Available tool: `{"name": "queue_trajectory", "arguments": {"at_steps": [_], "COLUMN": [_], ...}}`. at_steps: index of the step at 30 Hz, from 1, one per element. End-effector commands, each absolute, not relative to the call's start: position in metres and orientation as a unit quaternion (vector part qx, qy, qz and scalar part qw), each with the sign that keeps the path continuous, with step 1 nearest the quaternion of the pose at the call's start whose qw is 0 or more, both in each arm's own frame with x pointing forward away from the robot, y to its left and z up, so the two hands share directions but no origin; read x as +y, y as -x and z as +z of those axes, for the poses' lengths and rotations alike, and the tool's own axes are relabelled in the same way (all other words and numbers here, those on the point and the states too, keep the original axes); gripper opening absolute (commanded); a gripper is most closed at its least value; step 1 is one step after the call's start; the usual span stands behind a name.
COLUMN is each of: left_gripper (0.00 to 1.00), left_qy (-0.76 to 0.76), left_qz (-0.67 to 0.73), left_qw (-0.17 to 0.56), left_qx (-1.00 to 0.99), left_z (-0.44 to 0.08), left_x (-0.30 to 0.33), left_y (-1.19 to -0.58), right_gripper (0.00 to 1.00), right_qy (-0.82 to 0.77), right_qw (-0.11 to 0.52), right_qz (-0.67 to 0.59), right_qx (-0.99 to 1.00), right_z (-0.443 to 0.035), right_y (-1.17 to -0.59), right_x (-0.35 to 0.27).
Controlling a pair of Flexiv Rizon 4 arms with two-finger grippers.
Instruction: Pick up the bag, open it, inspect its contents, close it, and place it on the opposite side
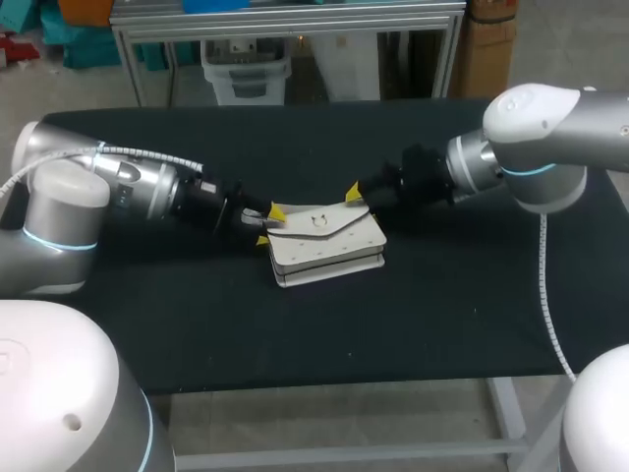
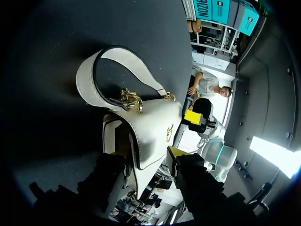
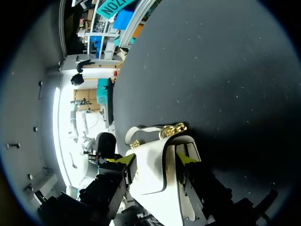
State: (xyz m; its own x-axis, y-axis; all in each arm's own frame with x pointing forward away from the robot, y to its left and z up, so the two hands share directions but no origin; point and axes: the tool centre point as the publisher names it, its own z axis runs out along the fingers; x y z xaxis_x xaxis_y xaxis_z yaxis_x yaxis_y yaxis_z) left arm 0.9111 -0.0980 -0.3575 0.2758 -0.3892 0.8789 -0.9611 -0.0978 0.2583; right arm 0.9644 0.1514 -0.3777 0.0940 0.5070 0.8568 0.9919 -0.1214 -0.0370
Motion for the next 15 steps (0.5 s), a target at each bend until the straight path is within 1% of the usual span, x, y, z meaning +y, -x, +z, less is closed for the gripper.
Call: {"name": "queue_trajectory", "arguments": {"at_steps": [1, 4, 5, 6, 7, 8, 15], "left_gripper": [0.48, 0.45, 0.42, 0.22, 0.00, 0.00, 0.00], "left_qy": [-0.672, -0.674, -0.676, -0.675, -0.676, -0.677, -0.679], "left_qz": [0.322, 0.316, 0.313, 0.311, 0.307, 0.306, 0.304], "left_qw": [0.435, 0.435, 0.434, 0.434, 0.434, 0.434, 0.436], "left_qx": [-0.505, -0.507, -0.507, -0.509, -0.510, -0.510, -0.507], "left_z": [-0.358, -0.360, -0.360, -0.361, -0.362, -0.363, -0.365], "left_x": [-0.102, -0.106, -0.108, -0.110, -0.112, -0.114, -0.116], "left_y": [-0.907, -0.911, -0.913, -0.914, -0.916, -0.918, -0.928], "right_gripper": [0.47, 0.46, 0.43, 0.35, 0.13, 0.00, 0.00], "right_qy": [0.656, 0.653, 0.654, 0.654, 0.655, 0.655, 0.654], "right_qw": [0.336, 0.339, 0.340, 0.342, 0.343, 0.345, 0.343], "right_qz": [-0.361, -0.357, -0.356, -0.353, -0.350, -0.349, -0.348], "right_qx": [-0.572, -0.575, -0.575, -0.575, -0.575, -0.575, -0.578], "right_z": [-0.375, -0.377, -0.378, -0.380, -0.382, -0.383, -0.384], "right_y": [-0.960, -0.960, -0.961, -0.961, -0.962, -0.962, -0.962], "right_x": [0.154, 0.157, 0.158, 0.158, 0.159, 0.159, 0.160]}}
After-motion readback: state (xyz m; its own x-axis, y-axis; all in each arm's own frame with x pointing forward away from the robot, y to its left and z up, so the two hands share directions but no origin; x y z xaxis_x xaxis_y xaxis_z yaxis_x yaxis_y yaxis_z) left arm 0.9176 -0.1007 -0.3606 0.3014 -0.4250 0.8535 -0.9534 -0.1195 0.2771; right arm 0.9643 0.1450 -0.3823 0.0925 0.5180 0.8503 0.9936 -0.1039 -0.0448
